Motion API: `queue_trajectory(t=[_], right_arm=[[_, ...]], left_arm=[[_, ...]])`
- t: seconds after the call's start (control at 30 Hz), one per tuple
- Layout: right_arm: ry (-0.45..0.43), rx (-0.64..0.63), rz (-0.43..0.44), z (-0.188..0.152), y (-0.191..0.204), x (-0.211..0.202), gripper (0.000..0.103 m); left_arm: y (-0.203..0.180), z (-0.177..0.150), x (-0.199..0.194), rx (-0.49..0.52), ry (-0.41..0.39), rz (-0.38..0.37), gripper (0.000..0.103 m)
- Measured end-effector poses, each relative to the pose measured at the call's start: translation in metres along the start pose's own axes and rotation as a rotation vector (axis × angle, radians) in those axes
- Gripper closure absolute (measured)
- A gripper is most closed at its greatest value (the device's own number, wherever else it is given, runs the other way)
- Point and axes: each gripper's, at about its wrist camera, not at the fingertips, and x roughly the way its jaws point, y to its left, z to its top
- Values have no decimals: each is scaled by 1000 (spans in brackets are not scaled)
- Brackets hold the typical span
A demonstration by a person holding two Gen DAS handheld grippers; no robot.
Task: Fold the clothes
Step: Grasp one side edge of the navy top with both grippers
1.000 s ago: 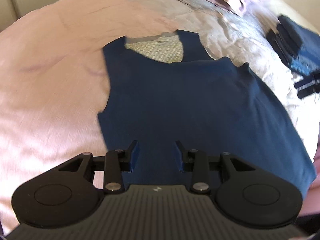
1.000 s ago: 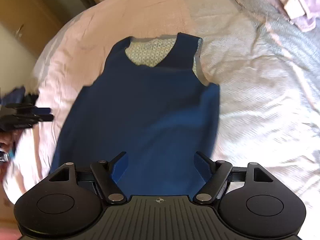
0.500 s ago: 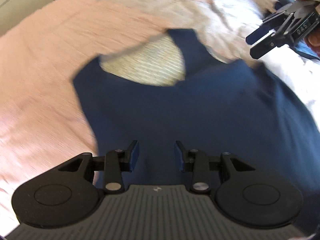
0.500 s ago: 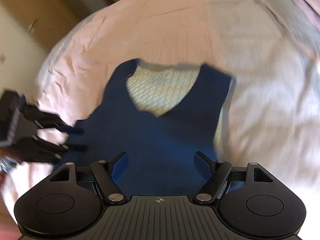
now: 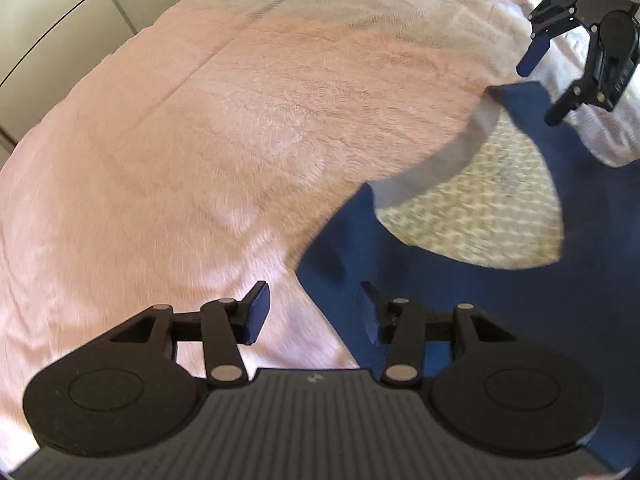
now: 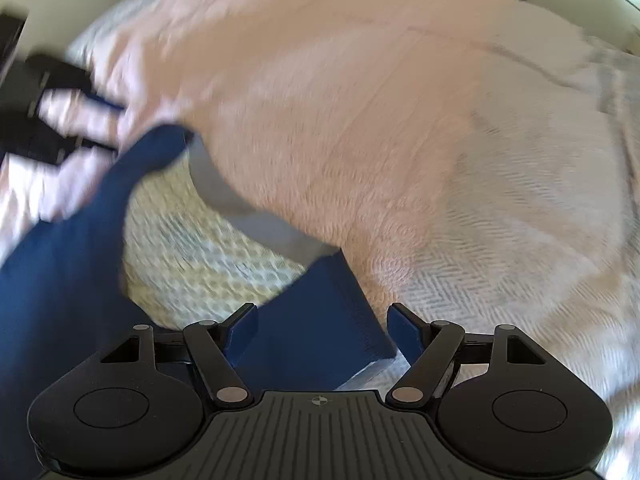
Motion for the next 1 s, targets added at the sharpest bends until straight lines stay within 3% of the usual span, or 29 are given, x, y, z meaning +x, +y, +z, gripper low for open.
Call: queue_trajectory(t=[0.03,0.07,0.1,0.13,0.17,0.23,0.47,0.57,0.6,0.63,0.7,1.0], right_arm=[[21,-23,3,-1,-2,7,28],[37,-40,4,-2,-3,12,35],[49,-45,4,-2,-6,16,66],[53,-44,-10,-2,-11,18,89],[47,-42,-41,-1,-17,19,103],[29,-21,-85,1,-29,19,103],[5,19,-54,-10,-34,21,103],[5,21,-48,-12,-34,20,103],[7,15,-51,-12,-34,19,103],[7,13,-51,-12,-33,19,103],[2,5,-58,-11,-29,17,103],[-109,-33,-89,-18,3,-46,103]], left_arm=[[3,3,5,16,-4,-5,59],[4,6,10,35,-8,-14,59],[5,9,14,53,-12,-23,59],[6,12,18,72,-15,-31,59],[6,14,22,95,-19,-37,58],[5,18,28,132,-20,-64,56],[-4,27,46,279,8,-152,57],[-2,30,49,309,27,-188,66],[-1,30,48,318,33,-201,73],[-2,30,46,328,33,-200,88],[-2,29,41,349,33,-199,101],[-4,0,-44,318,-111,-113,102]])
